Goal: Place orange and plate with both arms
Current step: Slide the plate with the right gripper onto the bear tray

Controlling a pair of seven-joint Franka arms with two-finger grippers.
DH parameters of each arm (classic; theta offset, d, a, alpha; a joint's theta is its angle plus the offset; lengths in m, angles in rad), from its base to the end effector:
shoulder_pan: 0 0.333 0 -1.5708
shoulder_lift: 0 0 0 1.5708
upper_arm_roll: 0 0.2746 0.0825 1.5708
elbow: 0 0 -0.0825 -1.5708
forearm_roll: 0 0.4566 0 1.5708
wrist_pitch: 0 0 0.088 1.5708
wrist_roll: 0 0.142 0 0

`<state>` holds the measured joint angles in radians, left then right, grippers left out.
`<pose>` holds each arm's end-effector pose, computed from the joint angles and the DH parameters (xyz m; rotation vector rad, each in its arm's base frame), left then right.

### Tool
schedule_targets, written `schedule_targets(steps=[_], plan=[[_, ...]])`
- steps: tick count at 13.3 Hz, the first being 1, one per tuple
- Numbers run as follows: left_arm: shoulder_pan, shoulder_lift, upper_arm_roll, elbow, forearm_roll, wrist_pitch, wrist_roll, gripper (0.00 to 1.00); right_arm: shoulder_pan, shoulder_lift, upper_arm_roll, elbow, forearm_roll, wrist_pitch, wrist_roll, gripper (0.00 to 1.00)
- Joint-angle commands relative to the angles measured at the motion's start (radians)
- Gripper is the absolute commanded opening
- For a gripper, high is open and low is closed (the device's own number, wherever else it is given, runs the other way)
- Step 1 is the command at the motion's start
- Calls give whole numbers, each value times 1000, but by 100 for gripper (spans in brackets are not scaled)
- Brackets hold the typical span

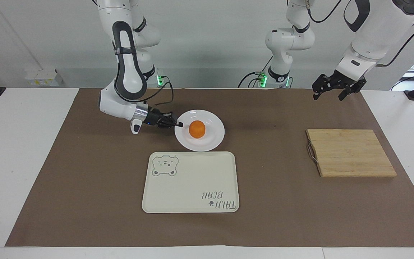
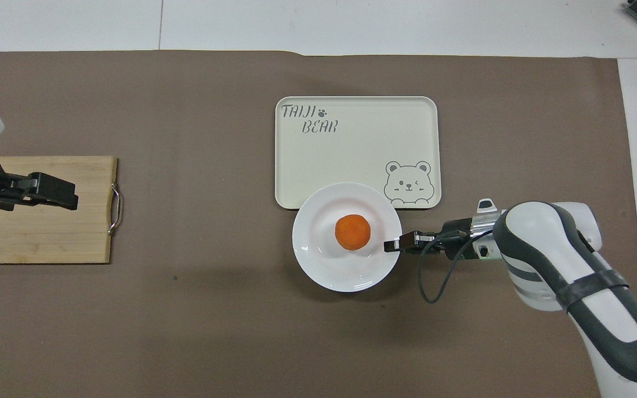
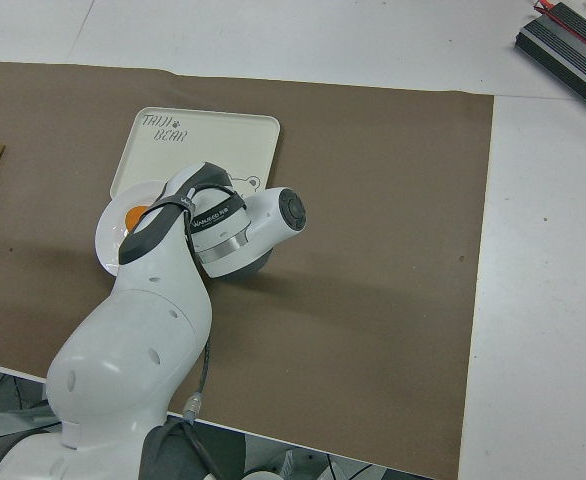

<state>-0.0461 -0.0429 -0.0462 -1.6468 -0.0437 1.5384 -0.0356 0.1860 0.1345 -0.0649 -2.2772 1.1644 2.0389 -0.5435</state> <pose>0.6051 -0.0627 0.5309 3.1011 -0.0877 -0.1056 0.5404 0.1453 0.1790 -2.1883 0.1193 0.1461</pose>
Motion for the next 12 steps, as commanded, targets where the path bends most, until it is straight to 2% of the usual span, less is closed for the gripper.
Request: schedule_targets(steps=[1,4,8,10,12], plan=[[6,9,-4,21,19,-17,-4,100,-5,79,2,132,15,-14,66,0],[6,9,-4,21,19,-17,-4,100,-5,129,0,238,0,-5,128,0],[6,9,-4,21,19,-17,-4,100,-40,246,0,431,-48,-17,221,0],[6,9,-4,21,19,-15,-4,100,-42,292,-1,484,-49,-5,223,0],[6,9,-4,21,19,-17,-4,100,-45,306,-3,489,-55,-3,223,0]])
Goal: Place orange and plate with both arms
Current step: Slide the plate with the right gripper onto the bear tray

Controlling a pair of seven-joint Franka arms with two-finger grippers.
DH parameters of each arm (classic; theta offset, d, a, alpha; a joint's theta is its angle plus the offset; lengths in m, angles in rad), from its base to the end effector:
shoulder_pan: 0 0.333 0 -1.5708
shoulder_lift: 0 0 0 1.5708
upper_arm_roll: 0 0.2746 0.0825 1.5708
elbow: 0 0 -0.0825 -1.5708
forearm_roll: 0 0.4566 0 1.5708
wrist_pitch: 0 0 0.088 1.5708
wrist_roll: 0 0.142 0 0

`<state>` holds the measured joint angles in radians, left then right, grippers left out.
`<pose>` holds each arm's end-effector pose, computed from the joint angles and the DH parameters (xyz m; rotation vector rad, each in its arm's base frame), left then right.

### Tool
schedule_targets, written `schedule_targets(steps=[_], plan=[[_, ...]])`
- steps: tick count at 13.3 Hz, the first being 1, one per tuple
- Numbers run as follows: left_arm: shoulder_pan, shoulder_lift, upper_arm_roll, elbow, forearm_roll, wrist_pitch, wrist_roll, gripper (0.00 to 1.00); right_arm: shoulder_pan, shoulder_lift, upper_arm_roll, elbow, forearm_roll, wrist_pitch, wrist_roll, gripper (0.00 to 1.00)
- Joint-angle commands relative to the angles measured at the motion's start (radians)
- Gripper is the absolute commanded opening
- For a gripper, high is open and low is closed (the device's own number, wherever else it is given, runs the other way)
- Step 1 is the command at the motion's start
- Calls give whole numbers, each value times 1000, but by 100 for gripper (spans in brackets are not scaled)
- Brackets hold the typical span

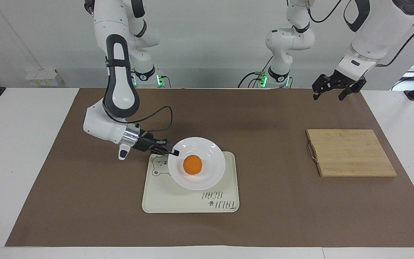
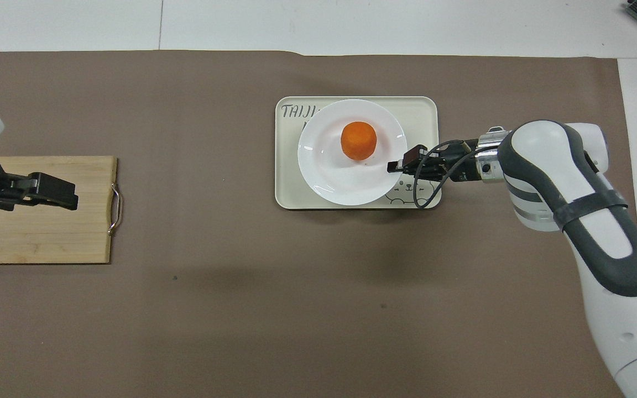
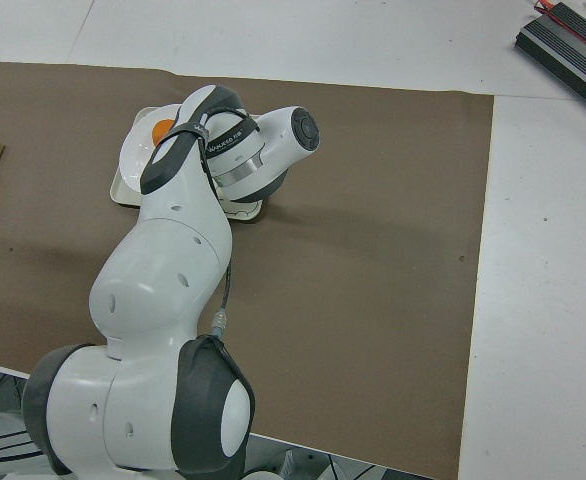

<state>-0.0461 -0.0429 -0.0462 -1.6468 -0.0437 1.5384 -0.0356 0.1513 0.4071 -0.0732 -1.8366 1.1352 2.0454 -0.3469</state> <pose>0.6051 -0.0627 0.5309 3.1011 -0.0877 -0.1056 0.6737 0.1317 0.2132 -2.2010 0.2606 0.0509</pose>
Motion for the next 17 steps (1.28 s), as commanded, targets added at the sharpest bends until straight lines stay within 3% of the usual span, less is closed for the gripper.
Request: schedule_targets(steps=[1,12,13,14,15,17], plan=[[6,9,-4,21,19,-17,-4,100,-9,36,6,43,-44,-2,23,0],[6,9,-4,21,19,-17,-4,100,17,38,6,-32,-119,73,15,0],[6,9,-4,21,19,-17,-4,100,28,38,6,-32,-162,93,25,30],[6,9,-4,21,19,-17,-4,100,31,38,7,-30,-192,119,43,74],[6,9,-4,21,19,-17,-4,100,33,39,6,-27,-195,130,58,100],[6,9,-4,21,19,-17,-4,100,34,35,3,-13,-209,131,66,100]])
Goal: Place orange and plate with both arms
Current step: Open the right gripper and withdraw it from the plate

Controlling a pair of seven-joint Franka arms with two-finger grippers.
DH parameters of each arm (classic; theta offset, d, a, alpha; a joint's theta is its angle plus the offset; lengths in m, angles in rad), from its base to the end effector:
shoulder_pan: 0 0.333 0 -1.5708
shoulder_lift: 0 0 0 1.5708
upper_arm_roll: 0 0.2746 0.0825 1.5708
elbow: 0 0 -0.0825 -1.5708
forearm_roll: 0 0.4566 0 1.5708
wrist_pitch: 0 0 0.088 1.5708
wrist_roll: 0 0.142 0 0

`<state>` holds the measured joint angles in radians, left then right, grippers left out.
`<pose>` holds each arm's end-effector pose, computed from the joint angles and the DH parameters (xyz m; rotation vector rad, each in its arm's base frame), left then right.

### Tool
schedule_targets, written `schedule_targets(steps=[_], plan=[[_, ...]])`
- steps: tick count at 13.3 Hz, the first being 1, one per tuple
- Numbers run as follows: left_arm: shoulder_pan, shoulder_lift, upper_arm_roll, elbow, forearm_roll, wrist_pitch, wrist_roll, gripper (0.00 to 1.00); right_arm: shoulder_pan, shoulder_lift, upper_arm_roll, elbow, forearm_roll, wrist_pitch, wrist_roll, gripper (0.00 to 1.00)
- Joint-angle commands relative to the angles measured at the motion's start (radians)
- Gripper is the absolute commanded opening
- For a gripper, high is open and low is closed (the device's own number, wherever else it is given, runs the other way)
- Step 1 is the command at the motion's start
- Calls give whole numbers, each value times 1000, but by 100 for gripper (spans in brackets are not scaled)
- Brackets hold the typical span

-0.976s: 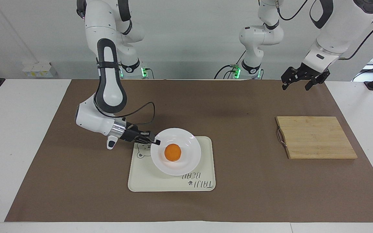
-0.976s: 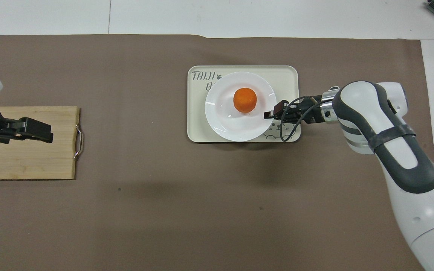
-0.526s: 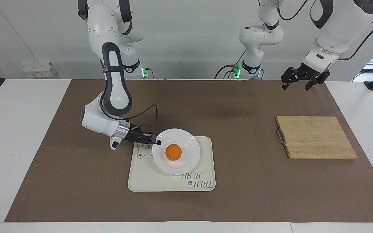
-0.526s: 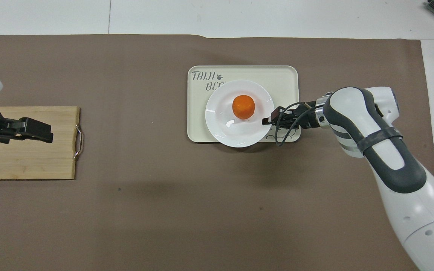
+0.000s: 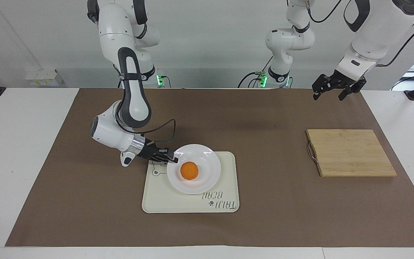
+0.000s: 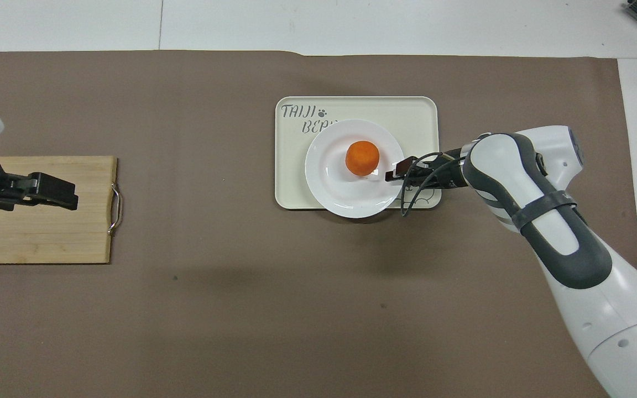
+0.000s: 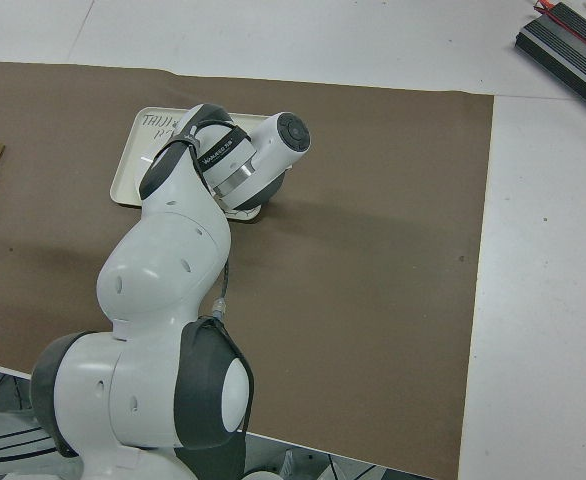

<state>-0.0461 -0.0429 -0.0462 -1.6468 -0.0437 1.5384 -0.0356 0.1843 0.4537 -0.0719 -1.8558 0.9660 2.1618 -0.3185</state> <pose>0.6051 -0.0627 0.5309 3.1011 -0.0877 -0.1056 0.6630 0.1315 0.1648 -2.4023 0.2255 0.0650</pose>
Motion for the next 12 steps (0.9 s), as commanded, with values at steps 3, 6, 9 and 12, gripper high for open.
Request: schedule_targets(steps=[3,6,9,12], plan=[[6,9,-4,21,19,-17,-4,100,7,-24,-2,50,-215,12,120,100],[6,9,-4,21,19,-17,-4,100,14,-94,-2,61,-453,12,240,100],[6,9,-4,21,19,-17,-4,100,12,-173,0,58,-660,-11,300,100],[6,9,-4,21,19,-17,-4,100,0,-246,-3,58,-788,-107,303,100]])
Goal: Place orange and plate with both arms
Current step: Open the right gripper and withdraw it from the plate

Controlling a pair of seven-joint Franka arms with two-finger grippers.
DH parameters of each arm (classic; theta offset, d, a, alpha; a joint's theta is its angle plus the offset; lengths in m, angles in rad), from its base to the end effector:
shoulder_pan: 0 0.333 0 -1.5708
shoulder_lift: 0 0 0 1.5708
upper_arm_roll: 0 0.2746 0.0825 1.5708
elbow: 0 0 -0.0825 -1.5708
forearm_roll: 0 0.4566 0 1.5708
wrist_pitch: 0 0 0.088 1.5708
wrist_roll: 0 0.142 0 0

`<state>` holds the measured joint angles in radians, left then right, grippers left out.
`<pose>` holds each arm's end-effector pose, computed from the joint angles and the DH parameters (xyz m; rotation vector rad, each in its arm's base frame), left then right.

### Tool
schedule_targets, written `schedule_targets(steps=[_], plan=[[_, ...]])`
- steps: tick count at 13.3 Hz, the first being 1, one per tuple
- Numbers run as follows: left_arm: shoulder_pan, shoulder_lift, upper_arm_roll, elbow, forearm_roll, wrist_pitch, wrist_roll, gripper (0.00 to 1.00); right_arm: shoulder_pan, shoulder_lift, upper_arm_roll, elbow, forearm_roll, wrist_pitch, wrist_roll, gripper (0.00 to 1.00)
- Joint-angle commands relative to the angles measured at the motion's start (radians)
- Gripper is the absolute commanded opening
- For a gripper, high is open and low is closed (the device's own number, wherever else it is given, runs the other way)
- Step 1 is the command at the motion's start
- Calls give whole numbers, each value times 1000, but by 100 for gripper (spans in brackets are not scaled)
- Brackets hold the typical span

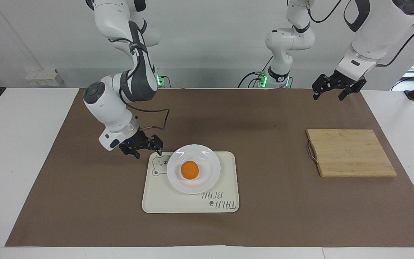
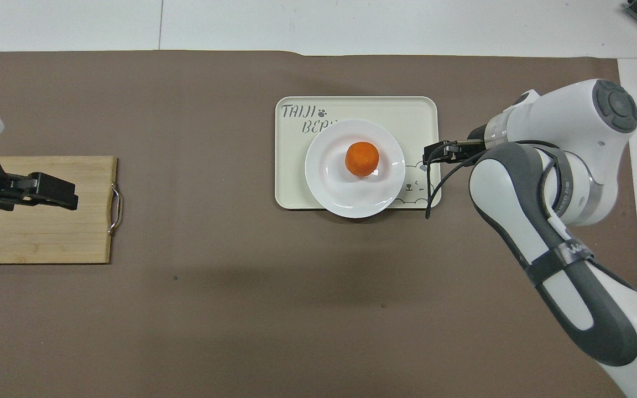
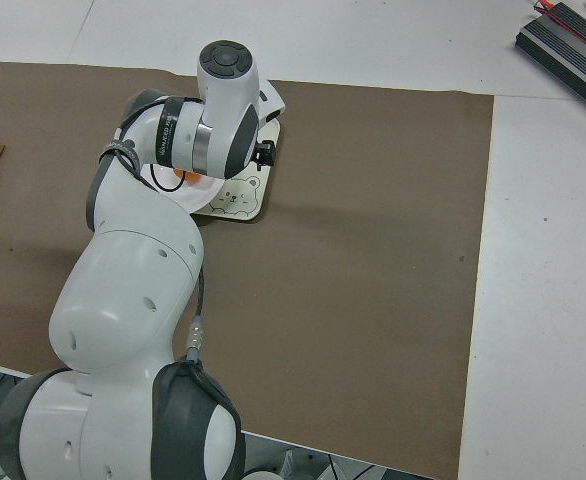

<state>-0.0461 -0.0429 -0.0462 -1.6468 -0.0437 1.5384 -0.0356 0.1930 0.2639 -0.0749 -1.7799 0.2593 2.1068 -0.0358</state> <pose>0.6051 -0.0627 0.5309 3.1011 -0.0877 -0.1056 0.6859 0.1026 0.3082 -2.9301 -0.0460 -0.0819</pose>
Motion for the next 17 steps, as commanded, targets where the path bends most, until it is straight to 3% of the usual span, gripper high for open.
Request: schedule_targets(steps=[1,7,12,17], plan=[[6,9,-4,21,19,-17,-4,100,-14,-81,0,-18,-121,-86,26,100],[6,9,-4,21,19,-17,-4,100,-95,-198,-8,-18,-181,-246,53,100],[6,9,-4,21,19,-17,-4,100,-122,-314,-8,-13,-254,-293,51,100],[6,9,-4,21,19,-17,-4,100,-113,-334,-3,144,-276,-503,91,100]])
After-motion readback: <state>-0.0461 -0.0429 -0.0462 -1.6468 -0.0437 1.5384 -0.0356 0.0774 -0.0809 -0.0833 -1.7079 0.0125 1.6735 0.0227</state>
